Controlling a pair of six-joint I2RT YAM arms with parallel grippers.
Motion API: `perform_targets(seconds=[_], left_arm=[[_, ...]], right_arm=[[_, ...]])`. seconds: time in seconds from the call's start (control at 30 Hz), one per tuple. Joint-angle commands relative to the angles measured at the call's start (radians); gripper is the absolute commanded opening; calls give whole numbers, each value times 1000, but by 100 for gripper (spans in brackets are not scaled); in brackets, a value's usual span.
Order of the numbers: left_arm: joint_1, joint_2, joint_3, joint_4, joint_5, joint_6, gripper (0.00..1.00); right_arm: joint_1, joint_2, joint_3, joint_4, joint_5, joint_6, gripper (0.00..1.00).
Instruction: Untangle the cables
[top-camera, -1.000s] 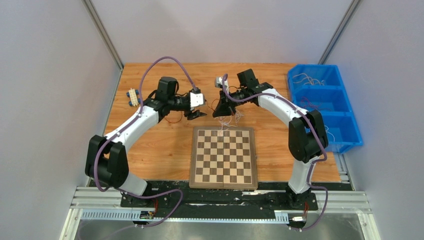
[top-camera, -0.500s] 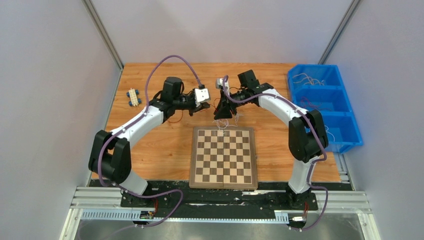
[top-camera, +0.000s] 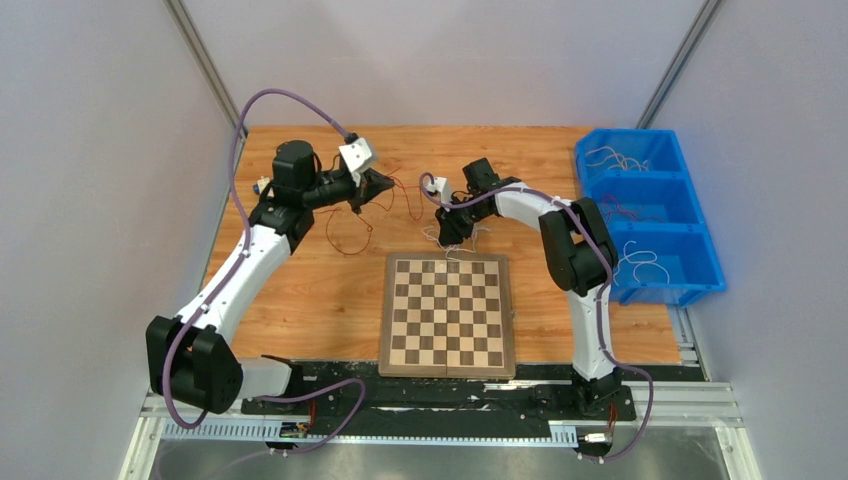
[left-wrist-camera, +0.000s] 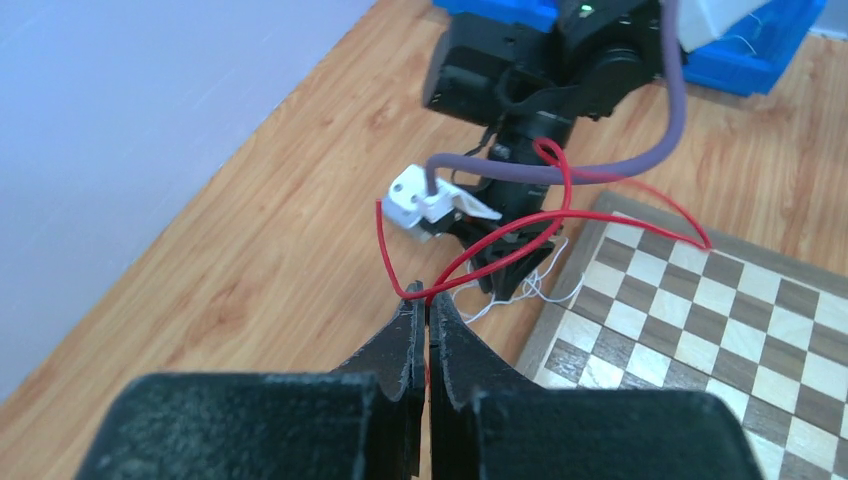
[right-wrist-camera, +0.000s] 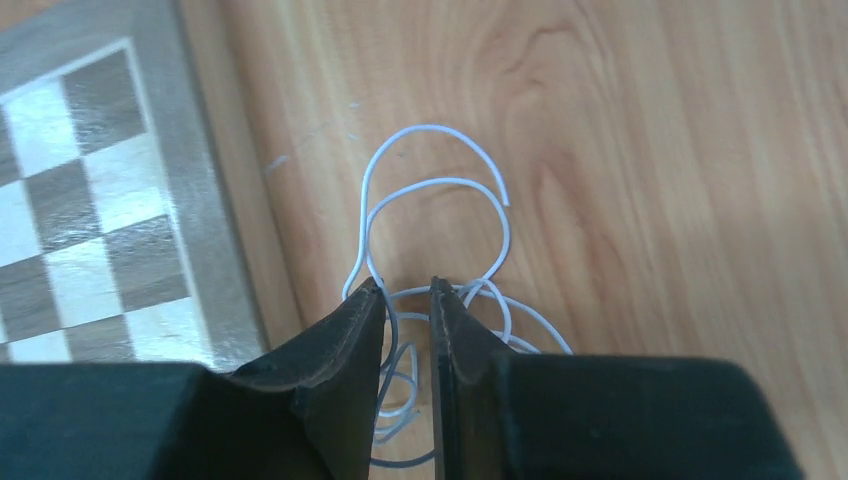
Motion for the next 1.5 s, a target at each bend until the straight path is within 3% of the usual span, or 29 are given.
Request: perform_targets(seconds=[0.0,0.17,0.27,0.43,0.63,0.7,0.73,0.77,0.83,0.93,1.03,1.2,1.33,1.47], left_arm=[[79,-30,98,-93,-21,-105,0],[180,41,154,-310,-87,-94,0],[229,128,152,-444,-202,-58,0],[311,291,164,-513,-312,-118,2],[361,452,207,-536,-383,-238,49],[362,491,204,-526,-427,-261,73],[363,503,204,-521,-435,-263,76],[363,528,205,-515,-461,-264,87],[362,563,211,-508,-491,-264,94],[362,598,219,-498,-487,-279,96],[360,633,217,-476,-470,-316,90],[356,624,218,-475,-453,-295,83],[347,506,199,-512,-307,-110,86],[354,467,253,-605,-321,17,89]], right_arm=[[-21,-47,14,20,124,1,22],[-60,-105,-6,-26,143,-7,23],[-74,-136,0,-68,110,-5,27],[-78,-191,7,-111,71,-10,35],[-78,-226,37,-147,66,-8,41],[-79,-233,48,-156,61,-5,44],[-78,-237,50,-159,58,-4,46],[-79,-242,56,-163,54,-3,48],[-80,-251,63,-165,41,-2,53],[-86,-266,80,-165,23,17,59],[-94,-272,108,-165,-14,49,64],[-97,-274,142,-166,-44,54,65],[-99,-283,134,-166,-45,51,65],[-101,-289,127,-166,-52,53,65]])
